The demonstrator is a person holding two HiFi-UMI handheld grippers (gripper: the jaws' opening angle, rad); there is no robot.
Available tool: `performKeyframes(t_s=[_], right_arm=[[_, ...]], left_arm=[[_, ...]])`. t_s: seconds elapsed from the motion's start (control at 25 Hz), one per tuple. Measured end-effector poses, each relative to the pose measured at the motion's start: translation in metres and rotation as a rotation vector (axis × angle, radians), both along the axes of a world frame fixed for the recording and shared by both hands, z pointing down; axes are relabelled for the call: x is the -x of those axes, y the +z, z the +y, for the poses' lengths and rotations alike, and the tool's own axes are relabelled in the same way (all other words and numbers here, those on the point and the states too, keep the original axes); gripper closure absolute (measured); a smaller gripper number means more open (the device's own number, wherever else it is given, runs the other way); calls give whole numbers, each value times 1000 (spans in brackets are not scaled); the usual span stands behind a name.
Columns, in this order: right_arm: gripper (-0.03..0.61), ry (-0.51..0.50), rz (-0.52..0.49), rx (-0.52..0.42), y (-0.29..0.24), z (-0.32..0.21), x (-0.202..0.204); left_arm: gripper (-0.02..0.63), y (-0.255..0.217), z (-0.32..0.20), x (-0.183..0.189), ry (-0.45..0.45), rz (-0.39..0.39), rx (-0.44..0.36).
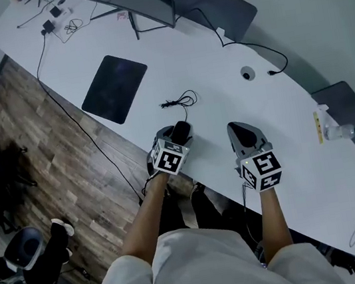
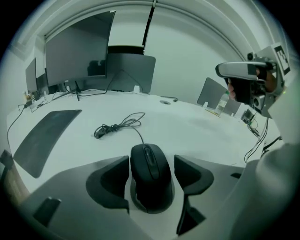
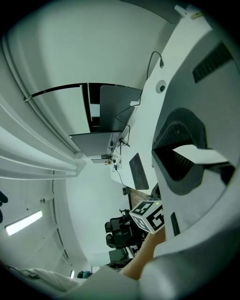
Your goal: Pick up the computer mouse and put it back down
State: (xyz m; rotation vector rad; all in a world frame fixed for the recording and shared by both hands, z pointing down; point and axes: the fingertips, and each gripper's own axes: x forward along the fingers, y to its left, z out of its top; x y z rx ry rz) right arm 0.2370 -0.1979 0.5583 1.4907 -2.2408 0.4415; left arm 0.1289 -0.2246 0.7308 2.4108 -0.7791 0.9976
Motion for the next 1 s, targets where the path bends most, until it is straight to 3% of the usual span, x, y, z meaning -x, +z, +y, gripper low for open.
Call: performKeyframes(t_s=[0.16,0.44,0.72,1.0], right_arm=[[563,4,5,22,7,1,-2],[563,13,-4,14,0,-9,-1],[563,-19,36,-12,-21,-25,10],[563,-46,-3,-83,-59,-49,37]], left_arm=[[312,11,0,1,-31,-45,0],[330,2,-2,4,-16,-17,4],[331,-62,-25,17,-17,86,-127],[333,-135,-54,63,-66,133,-220]])
